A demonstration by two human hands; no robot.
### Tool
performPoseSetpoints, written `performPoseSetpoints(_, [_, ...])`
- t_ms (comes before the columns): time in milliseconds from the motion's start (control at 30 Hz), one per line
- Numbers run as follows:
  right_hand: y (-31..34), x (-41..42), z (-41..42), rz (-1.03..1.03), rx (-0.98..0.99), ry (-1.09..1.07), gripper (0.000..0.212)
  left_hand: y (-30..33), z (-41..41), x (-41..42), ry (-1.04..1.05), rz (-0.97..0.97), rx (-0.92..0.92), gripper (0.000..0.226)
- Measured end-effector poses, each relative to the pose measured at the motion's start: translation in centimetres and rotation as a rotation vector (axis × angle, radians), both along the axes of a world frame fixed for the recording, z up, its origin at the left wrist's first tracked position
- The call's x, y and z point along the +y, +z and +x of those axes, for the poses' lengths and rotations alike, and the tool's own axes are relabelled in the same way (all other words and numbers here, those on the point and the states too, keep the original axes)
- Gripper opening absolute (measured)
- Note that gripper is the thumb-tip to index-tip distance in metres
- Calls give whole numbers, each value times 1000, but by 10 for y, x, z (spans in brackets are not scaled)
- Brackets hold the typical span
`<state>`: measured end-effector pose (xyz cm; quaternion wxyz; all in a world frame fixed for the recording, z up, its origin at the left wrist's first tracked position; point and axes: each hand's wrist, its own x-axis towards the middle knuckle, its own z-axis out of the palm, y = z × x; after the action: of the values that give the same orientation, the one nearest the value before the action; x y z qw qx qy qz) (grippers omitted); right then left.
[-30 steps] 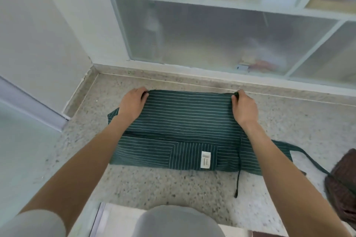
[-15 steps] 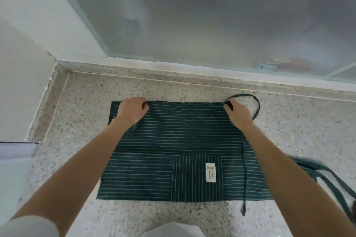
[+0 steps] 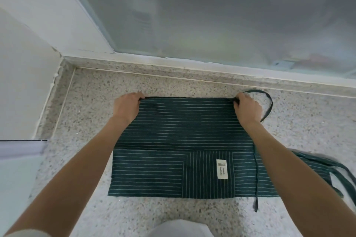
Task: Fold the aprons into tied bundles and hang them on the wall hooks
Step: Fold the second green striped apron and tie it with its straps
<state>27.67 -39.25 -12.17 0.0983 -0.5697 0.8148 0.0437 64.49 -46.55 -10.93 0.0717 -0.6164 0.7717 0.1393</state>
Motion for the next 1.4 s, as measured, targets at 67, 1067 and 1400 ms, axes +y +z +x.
performPoseSetpoints(67, [-2, 1, -3, -9, -14, 39, 21, 4, 9, -2, 11, -31, -24, 32])
performPoseSetpoints(1067, [13, 184, 9, 142, -152, -286, 25, -5, -185, 137, -487, 237, 133, 79])
performPoseSetpoints(1400, [48, 111, -110, -342, -357, -202, 30, -11, -199, 165, -339, 354, 28, 81])
